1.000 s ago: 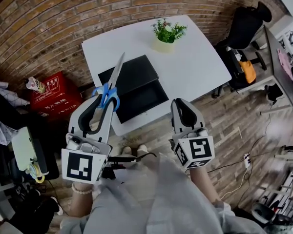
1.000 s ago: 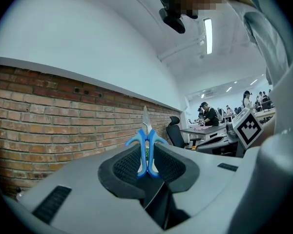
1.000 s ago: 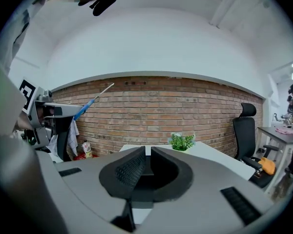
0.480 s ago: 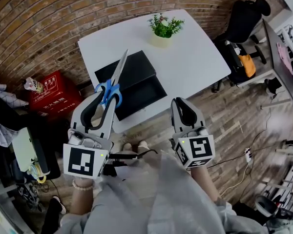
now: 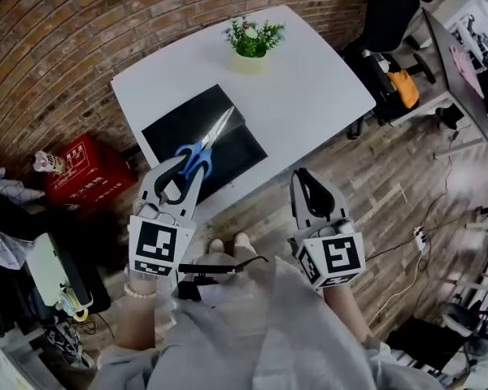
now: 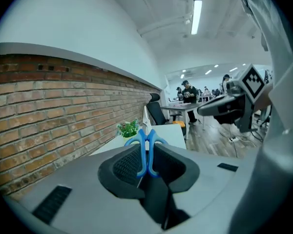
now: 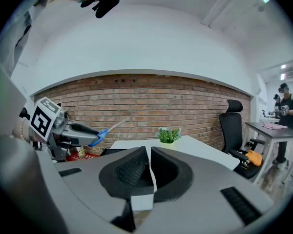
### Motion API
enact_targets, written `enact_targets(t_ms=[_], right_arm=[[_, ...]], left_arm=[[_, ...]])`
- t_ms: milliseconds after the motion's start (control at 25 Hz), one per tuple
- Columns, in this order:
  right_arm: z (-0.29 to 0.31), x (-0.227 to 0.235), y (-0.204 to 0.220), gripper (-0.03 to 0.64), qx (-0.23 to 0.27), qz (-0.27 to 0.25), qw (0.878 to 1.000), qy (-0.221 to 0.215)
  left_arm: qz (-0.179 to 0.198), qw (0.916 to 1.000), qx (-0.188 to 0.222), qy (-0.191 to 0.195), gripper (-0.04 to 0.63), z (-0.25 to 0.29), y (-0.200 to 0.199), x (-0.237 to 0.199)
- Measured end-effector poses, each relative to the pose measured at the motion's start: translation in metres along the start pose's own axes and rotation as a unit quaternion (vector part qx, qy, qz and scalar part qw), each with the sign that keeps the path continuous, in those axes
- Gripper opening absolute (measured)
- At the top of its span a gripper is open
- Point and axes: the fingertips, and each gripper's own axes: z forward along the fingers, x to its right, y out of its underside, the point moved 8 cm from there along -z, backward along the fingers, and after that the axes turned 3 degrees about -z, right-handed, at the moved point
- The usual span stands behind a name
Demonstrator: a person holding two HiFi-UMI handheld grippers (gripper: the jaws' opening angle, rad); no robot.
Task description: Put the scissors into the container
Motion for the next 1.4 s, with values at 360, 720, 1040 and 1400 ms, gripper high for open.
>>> enact_targets(t_ms=[360,720,1040,1400], right_arm=[[-0.023,0.021,0.019,0.06,-0.021,0.024,0.998,0.046],[-0.035,0.032,0.035,0.06,-0.035,0.044,0.996,0.076],[-0.038,0.032,0.042,0.06,-0.041,0.053,0.995,0.078],[-0.044,0.032,0.045,0.06,-0.043,0.057,0.994,0.088]], left_arm=[[0.028,0.9829,-0.165,0.076,0.1,0.07,0.056,0.012],[0.056,0.9474,-0.289,0.125,0.1,0.113,0.096,0.023],[0.076,0.9239,-0.352,0.13,0.1,0.138,0.114,0.032],[0.103,0.9111,-0.376,0.135,0.1,0.146,0.124,0.04]])
